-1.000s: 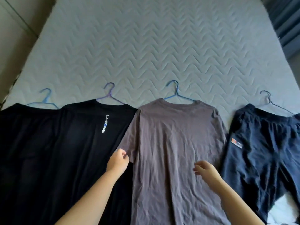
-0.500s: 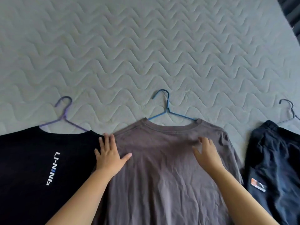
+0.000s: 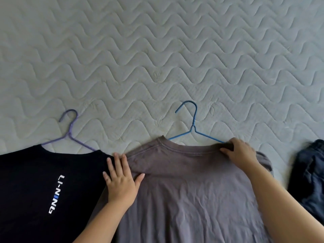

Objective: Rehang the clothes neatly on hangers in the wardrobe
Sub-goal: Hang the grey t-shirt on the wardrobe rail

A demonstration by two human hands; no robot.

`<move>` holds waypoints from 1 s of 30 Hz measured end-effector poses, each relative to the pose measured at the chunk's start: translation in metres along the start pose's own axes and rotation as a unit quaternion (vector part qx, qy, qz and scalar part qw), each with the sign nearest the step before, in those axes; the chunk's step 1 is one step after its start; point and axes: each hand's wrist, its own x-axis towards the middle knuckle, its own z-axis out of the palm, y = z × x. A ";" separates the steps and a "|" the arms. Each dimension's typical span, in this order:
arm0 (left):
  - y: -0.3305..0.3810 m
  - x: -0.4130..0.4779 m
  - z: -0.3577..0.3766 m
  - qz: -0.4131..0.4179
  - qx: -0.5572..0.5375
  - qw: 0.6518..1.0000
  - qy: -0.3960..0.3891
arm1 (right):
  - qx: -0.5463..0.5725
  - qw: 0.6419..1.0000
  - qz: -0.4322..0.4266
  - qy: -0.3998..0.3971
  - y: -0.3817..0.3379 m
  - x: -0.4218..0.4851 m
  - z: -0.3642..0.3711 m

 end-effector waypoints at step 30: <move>-0.088 -0.388 -0.105 0.136 -0.115 0.915 0.362 | 0.106 0.975 -0.194 -0.026 0.068 -0.375 -0.058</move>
